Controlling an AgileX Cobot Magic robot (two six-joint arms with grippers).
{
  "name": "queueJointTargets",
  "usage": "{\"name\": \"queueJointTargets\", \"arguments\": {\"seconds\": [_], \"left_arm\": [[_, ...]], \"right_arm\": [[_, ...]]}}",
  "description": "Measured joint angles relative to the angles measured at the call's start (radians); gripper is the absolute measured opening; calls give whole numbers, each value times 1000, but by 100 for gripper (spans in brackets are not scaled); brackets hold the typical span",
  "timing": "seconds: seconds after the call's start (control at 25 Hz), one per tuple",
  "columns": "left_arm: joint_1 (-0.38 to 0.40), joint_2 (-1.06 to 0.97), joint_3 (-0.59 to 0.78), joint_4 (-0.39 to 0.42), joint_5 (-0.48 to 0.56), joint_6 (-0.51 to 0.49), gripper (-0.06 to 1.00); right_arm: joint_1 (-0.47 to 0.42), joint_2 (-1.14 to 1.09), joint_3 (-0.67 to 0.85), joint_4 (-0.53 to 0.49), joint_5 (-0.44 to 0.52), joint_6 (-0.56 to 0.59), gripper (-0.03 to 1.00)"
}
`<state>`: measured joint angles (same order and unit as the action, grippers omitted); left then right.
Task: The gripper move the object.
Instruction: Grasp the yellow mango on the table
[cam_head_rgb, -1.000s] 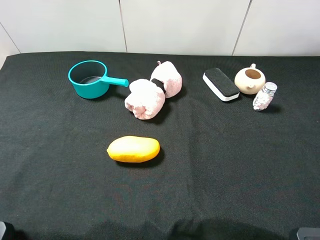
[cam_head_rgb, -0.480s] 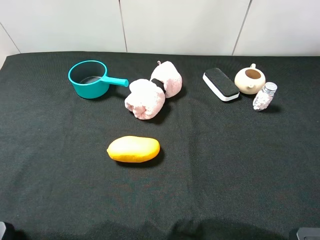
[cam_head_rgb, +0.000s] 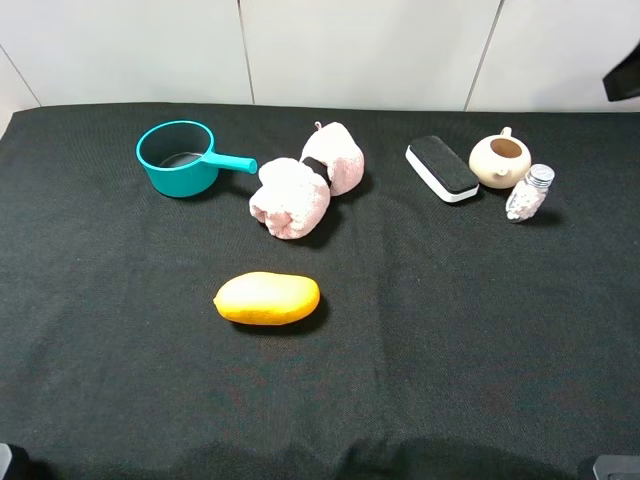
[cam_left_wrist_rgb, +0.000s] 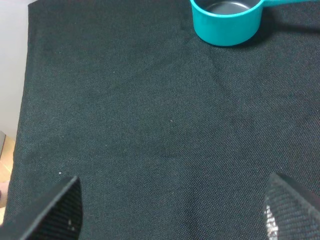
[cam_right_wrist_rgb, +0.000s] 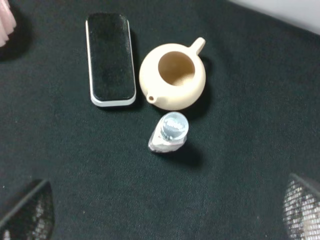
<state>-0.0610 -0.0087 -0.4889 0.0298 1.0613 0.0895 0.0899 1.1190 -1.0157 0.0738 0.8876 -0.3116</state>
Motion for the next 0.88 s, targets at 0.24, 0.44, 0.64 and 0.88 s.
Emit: {"name": "queueJointTargets", "arguments": {"seconds": [0.24, 0.44, 0.64, 0.88], "left_arm": [[0, 0, 0, 0, 0, 0, 79], [0, 0, 0, 0, 0, 0, 79], [0, 0, 0, 0, 0, 0, 79], [0, 0, 0, 0, 0, 0, 79]], "right_arm": [[0, 122, -74, -5, 0, -3, 69], [0, 200, -105, -6, -5, -23, 69], [0, 269, -113, 16, -46, -58, 69], [0, 344, -113, 49, -81, -102, 69]]}}
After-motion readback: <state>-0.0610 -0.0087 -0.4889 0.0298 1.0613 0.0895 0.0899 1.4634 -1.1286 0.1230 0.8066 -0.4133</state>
